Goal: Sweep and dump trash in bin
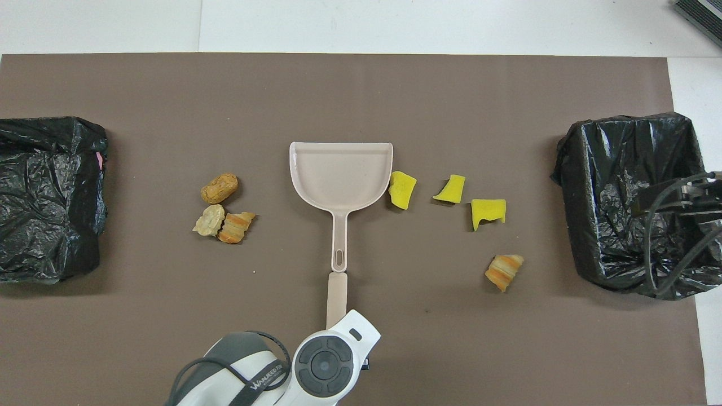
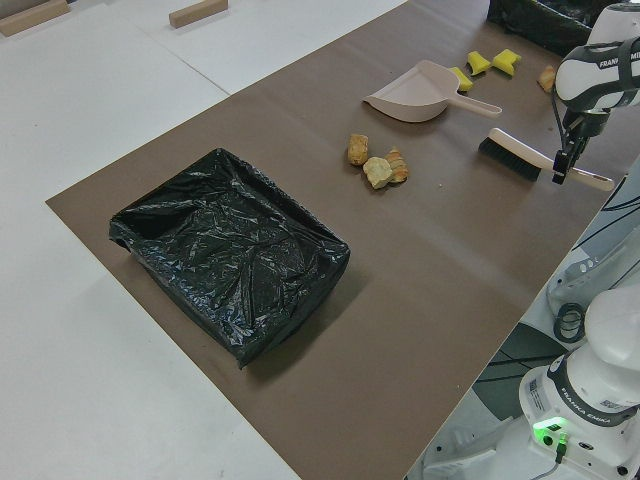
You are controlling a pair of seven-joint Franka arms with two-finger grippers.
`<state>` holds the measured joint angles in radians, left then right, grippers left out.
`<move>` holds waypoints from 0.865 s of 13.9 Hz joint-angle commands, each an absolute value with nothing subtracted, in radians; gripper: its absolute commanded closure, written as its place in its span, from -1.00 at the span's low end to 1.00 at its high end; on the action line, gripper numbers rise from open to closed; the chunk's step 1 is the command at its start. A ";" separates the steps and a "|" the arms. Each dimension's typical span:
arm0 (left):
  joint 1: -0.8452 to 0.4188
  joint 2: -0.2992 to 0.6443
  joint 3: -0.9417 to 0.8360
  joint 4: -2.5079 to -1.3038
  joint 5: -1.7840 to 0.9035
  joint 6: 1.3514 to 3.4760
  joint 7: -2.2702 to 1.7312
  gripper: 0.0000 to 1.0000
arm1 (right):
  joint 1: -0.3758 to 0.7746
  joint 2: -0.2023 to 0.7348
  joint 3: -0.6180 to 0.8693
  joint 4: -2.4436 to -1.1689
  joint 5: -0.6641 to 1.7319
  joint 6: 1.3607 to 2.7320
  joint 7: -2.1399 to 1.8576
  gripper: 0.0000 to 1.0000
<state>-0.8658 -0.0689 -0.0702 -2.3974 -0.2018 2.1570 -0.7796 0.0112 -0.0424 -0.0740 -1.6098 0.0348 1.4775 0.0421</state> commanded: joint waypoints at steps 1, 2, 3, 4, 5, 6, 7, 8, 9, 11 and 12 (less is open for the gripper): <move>-0.779 -0.084 -0.071 -2.334 -0.221 1.995 -0.738 1.00 | 0.009 -0.067 -0.072 -1.640 0.049 1.491 0.018 -1.00; -0.753 -0.084 -0.068 -2.297 -0.221 1.921 -0.711 1.00 | 0.011 -0.067 -0.072 -1.640 0.048 1.491 0.018 -1.00; -0.729 -0.086 -0.066 -2.266 -0.219 1.864 -0.663 1.00 | 0.014 -0.067 -0.072 -1.640 0.049 1.494 0.020 -1.00; -0.697 -0.097 -0.061 -2.241 -0.219 1.812 -0.634 1.00 | 0.015 -0.067 -0.072 -1.638 0.049 1.503 0.024 -1.00; -0.649 -0.109 -0.060 -2.221 -0.218 1.765 -0.627 1.00 | 0.017 -0.061 -0.071 -1.638 0.051 1.525 0.041 -1.00; -0.609 -0.121 -0.060 -2.206 -0.215 1.725 -0.611 1.00 | 0.035 -0.057 -0.069 -1.638 0.051 1.535 0.058 -1.00; -0.568 -0.129 -0.058 -2.191 -0.209 1.694 -0.576 1.00 | 0.055 -0.051 -0.069 -1.638 0.052 1.555 0.081 -1.00; -0.501 -0.133 -0.058 -2.180 -0.204 1.681 -0.539 1.00 | 0.075 -0.045 -0.069 -1.638 0.055 1.577 0.107 -1.00; -0.432 -0.132 -0.058 -2.168 -0.201 1.681 -0.479 1.00 | 0.092 -0.034 -0.069 -1.638 0.060 1.588 0.129 -1.00; -0.292 -0.106 -0.058 -2.143 -0.198 1.689 -0.318 1.00 | 0.127 -0.009 -0.069 -1.640 0.069 1.629 0.176 -1.00; -0.234 -0.095 -0.060 -2.134 -0.155 1.698 -0.275 1.00 | 0.149 0.004 -0.069 -1.638 0.075 1.650 0.199 -1.00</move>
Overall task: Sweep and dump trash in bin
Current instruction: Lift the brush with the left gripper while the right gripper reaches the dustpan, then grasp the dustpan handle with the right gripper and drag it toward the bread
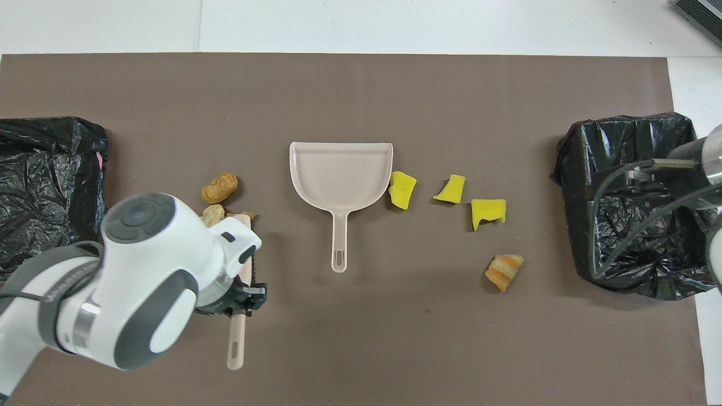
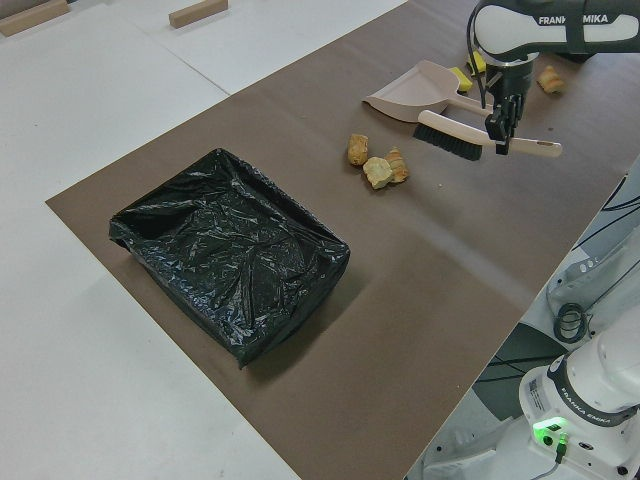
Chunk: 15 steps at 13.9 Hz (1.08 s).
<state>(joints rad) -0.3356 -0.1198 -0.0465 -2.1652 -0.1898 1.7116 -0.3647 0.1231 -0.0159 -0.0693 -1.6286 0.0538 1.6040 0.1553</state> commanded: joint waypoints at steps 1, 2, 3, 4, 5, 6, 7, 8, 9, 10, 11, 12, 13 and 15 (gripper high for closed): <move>-0.186 -0.078 -0.060 -2.113 -0.114 1.706 -0.240 1.00 | 0.172 0.021 -0.069 -1.640 0.087 1.679 0.234 -1.00; -0.142 -0.062 -0.060 -2.099 -0.106 1.724 -0.201 1.00 | 0.193 0.041 -0.069 -1.640 0.104 1.710 0.273 -1.00; -0.079 -0.055 -0.060 -2.097 -0.106 1.759 -0.154 1.00 | 0.227 0.069 -0.069 -1.640 0.107 1.753 0.311 -1.00; -0.049 -0.051 -0.060 -2.097 -0.106 1.796 -0.120 1.00 | 0.256 0.096 -0.069 -1.640 0.107 1.793 0.349 -1.00; -0.045 -0.045 -0.058 -2.097 -0.104 1.824 -0.112 1.00 | 0.285 0.127 -0.069 -1.640 0.107 1.834 0.388 -1.00; -0.025 -0.019 -0.058 -2.097 -0.095 1.854 -0.106 1.00 | 0.325 0.159 -0.069 -1.638 0.107 1.889 0.431 -1.00; -0.018 0.000 -0.058 -2.098 -0.083 1.883 -0.095 1.00 | 0.362 0.193 -0.069 -1.638 0.107 1.938 0.478 -1.00; -0.015 0.014 -0.058 -2.100 -0.078 1.908 -0.084 1.00 | 0.394 0.228 -0.069 -1.637 0.106 1.988 0.530 -1.00; 0.003 0.017 -0.058 -2.103 -0.077 1.910 -0.075 1.00 | 0.419 0.257 -0.069 -1.637 0.106 2.037 0.572 -1.00; 0.015 0.015 -0.058 -2.108 -0.077 1.901 -0.055 1.00 | 0.449 0.291 -0.069 -1.637 0.106 2.086 0.609 -1.00; 0.015 0.009 -0.058 -2.117 -0.077 1.899 -0.046 1.00 | 0.483 0.317 -0.069 -1.634 0.106 2.130 0.648 -1.00; 0.015 0.008 -0.058 -2.120 -0.077 1.899 -0.046 1.00 | 0.517 0.340 -0.069 -1.631 0.094 2.158 0.701 -1.00; 0.014 0.006 -0.060 -2.123 -0.077 1.899 -0.046 1.00 | 0.550 0.369 -0.069 -1.625 0.086 2.184 0.757 -1.00; 0.012 0.006 -0.058 -2.125 -0.077 1.899 -0.046 1.00 | 0.622 0.414 -0.071 -1.623 0.083 2.236 0.842 -1.00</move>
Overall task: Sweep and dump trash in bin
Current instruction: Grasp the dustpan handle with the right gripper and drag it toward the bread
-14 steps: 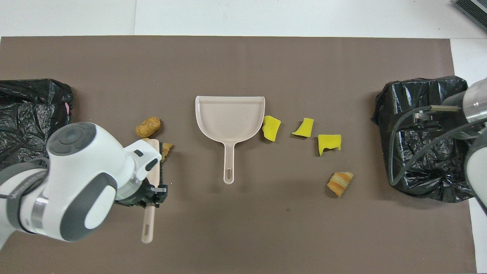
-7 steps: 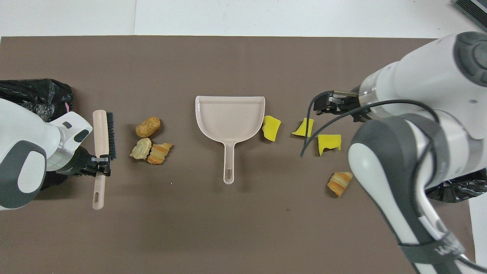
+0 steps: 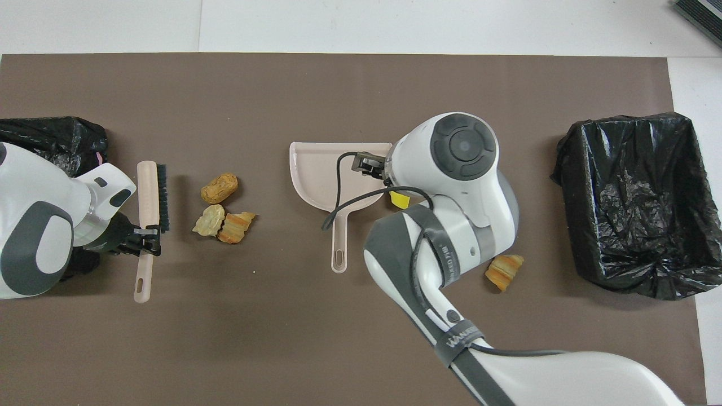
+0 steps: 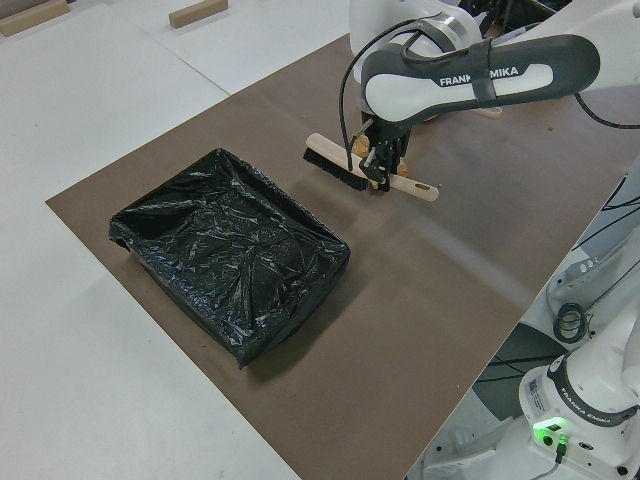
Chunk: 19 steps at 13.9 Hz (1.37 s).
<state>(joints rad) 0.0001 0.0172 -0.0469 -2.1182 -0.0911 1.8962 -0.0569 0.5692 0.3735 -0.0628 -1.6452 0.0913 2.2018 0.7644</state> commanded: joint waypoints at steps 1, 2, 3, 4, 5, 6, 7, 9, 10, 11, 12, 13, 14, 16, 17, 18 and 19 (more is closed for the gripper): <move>0.014 0.006 -0.058 -2.125 -0.077 1.899 -0.046 1.00 | 0.667 0.435 -0.072 -1.623 0.075 2.252 0.886 -1.00; 0.012 0.005 -0.058 -2.126 -0.077 1.899 -0.046 1.00 | 0.699 0.449 -0.072 -1.623 0.058 2.255 0.919 -1.00; 0.011 0.006 -0.060 -2.126 -0.077 1.899 -0.048 1.00 | 0.718 0.454 -0.071 -1.626 0.039 2.253 0.922 -1.00; 0.006 0.009 -0.060 -2.131 -0.077 1.901 -0.048 1.00 | 0.724 0.456 -0.069 -1.635 0.034 2.252 0.914 -1.00; 0.005 0.006 -0.060 -2.137 -0.077 1.907 -0.048 1.00 | 0.733 0.459 -0.069 -1.641 0.034 2.246 0.908 -1.00; 0.006 0.006 -0.060 -2.135 -0.077 1.905 -0.048 1.00 | 0.735 0.457 -0.069 -1.647 0.032 2.238 0.890 -1.00; 0.006 0.006 -0.060 -2.137 -0.077 1.905 -0.048 1.00 | 0.735 0.453 -0.069 -1.655 0.028 2.235 0.873 -1.00; 0.005 0.006 -0.060 -2.137 -0.077 1.907 -0.048 1.00 | 0.735 0.445 -0.069 -1.673 0.028 2.215 0.858 -0.91; 0.005 0.006 -0.060 -2.137 -0.077 1.907 -0.048 1.00 | 0.736 0.439 -0.069 -1.680 0.028 2.189 0.839 -0.66; 0.005 0.006 -0.060 -2.138 -0.077 1.907 -0.048 1.00 | 0.739 0.433 -0.069 -1.680 0.028 2.169 0.825 -0.38; 0.005 0.006 -0.060 -2.138 -0.077 1.907 -0.048 1.00 | 0.752 0.431 -0.069 -1.680 0.028 2.157 0.825 -0.27; 0.003 0.006 -0.060 -2.138 -0.077 1.907 -0.048 1.00 | 0.755 0.428 -0.069 -1.680 0.028 2.139 0.824 -0.26; 0.005 0.005 -0.060 -2.138 -0.077 1.907 -0.048 1.00 | 0.755 0.423 -0.069 -1.683 0.028 2.120 0.822 -0.25; 0.003 0.006 -0.060 -2.138 -0.077 1.908 -0.048 1.00 | 0.758 0.408 -0.069 -1.707 0.026 2.115 0.783 0.28; 0.003 0.005 -0.060 -2.138 -0.077 1.908 -0.048 1.00 | 0.759 0.408 -0.069 -1.707 0.028 2.115 0.764 0.73; 0.003 0.005 -0.060 -2.140 -0.077 1.908 -0.048 1.00 | 0.758 0.408 -0.069 -1.707 0.026 2.115 0.749 1.00; 0.003 0.005 -0.060 -2.140 -0.077 1.908 -0.048 1.00 | 0.756 0.411 -0.071 -1.704 0.026 2.114 0.727 1.00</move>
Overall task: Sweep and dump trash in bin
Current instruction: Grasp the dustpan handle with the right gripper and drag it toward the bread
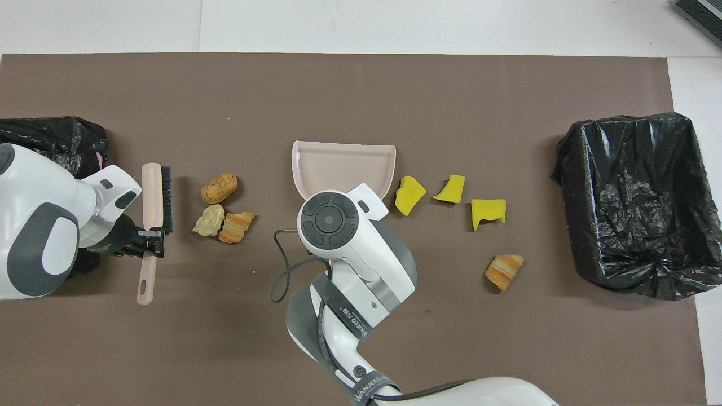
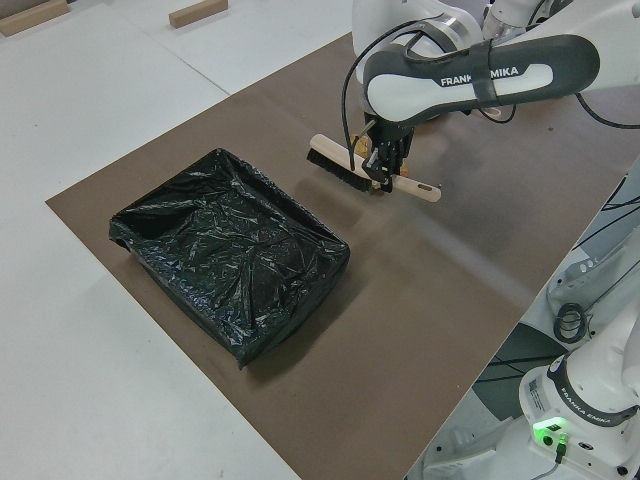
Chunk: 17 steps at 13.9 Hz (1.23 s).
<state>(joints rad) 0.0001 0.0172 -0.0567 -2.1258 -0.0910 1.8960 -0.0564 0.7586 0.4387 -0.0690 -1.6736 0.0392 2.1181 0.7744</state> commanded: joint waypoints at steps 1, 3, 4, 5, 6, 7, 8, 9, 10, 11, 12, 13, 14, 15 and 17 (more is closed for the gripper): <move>0.003 0.005 -0.060 -2.140 -0.077 1.908 -0.048 1.00 | 0.741 0.411 -0.075 -1.698 0.028 2.114 0.703 1.00; 0.003 0.003 -0.060 -2.143 -0.077 1.908 -0.048 1.00 | 0.657 0.402 -0.066 -1.697 0.055 2.099 0.597 1.00; 0.003 0.003 -0.060 -2.144 -0.077 1.908 -0.048 1.00 | 0.644 0.387 -0.063 -1.695 0.073 2.092 0.562 1.00; 0.003 0.003 -0.060 -2.146 -0.077 1.910 -0.049 1.00 | 0.632 0.362 -0.063 -1.697 0.102 2.083 0.536 1.00; 0.003 0.003 -0.060 -2.146 -0.077 1.910 -0.051 1.00 | 0.614 0.342 -0.063 -1.697 0.118 2.069 0.490 1.00; 0.005 0.003 -0.060 -2.146 -0.077 1.910 -0.052 1.00 | 0.597 0.324 -0.063 -1.697 0.118 2.040 0.378 1.00; 0.003 0.003 -0.060 -2.146 -0.077 1.910 -0.055 1.00 | 0.594 0.316 -0.064 -1.697 0.109 2.019 0.203 1.00; 0.006 0.002 -0.060 -2.146 -0.077 1.908 -0.057 1.00 | 0.586 0.310 -0.074 -1.697 0.106 1.985 0.043 1.00; 0.011 0.002 -0.060 -2.148 -0.078 1.905 -0.057 1.00 | 0.559 0.299 -0.072 -1.697 0.103 1.945 -0.056 1.00; 0.015 0.000 -0.060 -2.152 -0.078 1.904 -0.057 1.00 | 0.526 0.295 -0.072 -1.698 0.101 1.910 -0.142 1.00; 0.015 -0.003 -0.060 -2.155 -0.080 1.904 -0.057 1.00 | 0.505 0.290 -0.071 -1.697 0.101 1.892 -0.258 1.00; 0.017 -0.008 -0.060 -2.163 -0.080 1.907 -0.057 1.00 | 0.496 0.287 -0.072 -1.697 0.100 1.885 -0.385 1.00; 0.017 -0.011 -0.060 -2.169 -0.084 1.908 -0.060 1.00 | 0.486 0.285 -0.072 -1.700 0.100 1.879 -0.467 1.00; 0.017 -0.011 -0.060 -2.172 -0.087 1.905 -0.078 1.00 | 0.483 0.284 -0.072 -1.701 0.091 1.864 -0.515 1.00; 0.014 -0.020 -0.060 -2.200 -0.089 1.916 -0.152 1.00 | 0.495 0.273 -0.072 -1.707 0.005 1.842 -0.572 1.00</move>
<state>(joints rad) 0.0068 0.0153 -0.0543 -2.1538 -0.0912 1.8958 -0.0973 0.4865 0.3094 -0.0819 -1.6771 0.0669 1.8598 -0.5071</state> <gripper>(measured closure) 0.740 0.687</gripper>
